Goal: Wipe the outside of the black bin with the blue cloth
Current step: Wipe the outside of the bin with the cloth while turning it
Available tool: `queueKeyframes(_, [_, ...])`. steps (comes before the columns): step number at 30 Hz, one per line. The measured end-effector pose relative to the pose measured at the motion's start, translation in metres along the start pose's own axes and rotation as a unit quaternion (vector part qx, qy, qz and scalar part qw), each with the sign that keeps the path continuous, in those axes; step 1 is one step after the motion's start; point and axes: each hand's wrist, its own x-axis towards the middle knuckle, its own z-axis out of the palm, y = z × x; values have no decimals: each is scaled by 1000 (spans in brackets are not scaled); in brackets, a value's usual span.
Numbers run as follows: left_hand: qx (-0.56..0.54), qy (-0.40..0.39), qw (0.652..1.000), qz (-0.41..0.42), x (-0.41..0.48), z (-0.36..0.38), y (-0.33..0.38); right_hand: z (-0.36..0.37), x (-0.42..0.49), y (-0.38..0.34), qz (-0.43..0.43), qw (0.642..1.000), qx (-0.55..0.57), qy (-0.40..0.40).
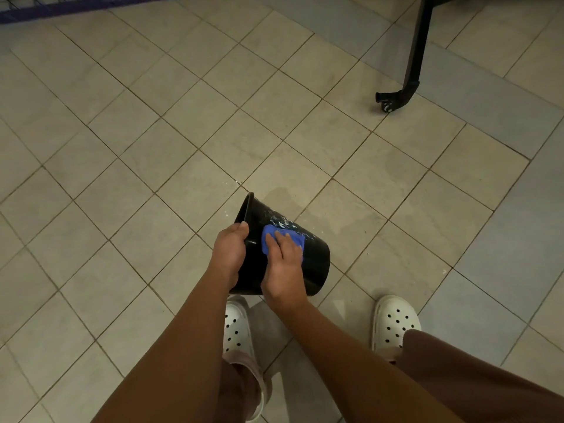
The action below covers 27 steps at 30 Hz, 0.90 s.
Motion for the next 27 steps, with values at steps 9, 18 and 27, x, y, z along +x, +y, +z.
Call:
queueKeyframes(9, [-15, 7, 1000, 23, -2, 1, -5, -15, 22, 5, 49, 997, -43, -37])
queueKeyframes(18, [-38, 11, 999, 21, -3, -1, -4, -9, 20, -4, -66, 996, 14, -57])
queueKeyframes(27, [-65, 29, 993, -92, 5, 3, 0, -7, 6, 7, -89, 994, -20, -54])
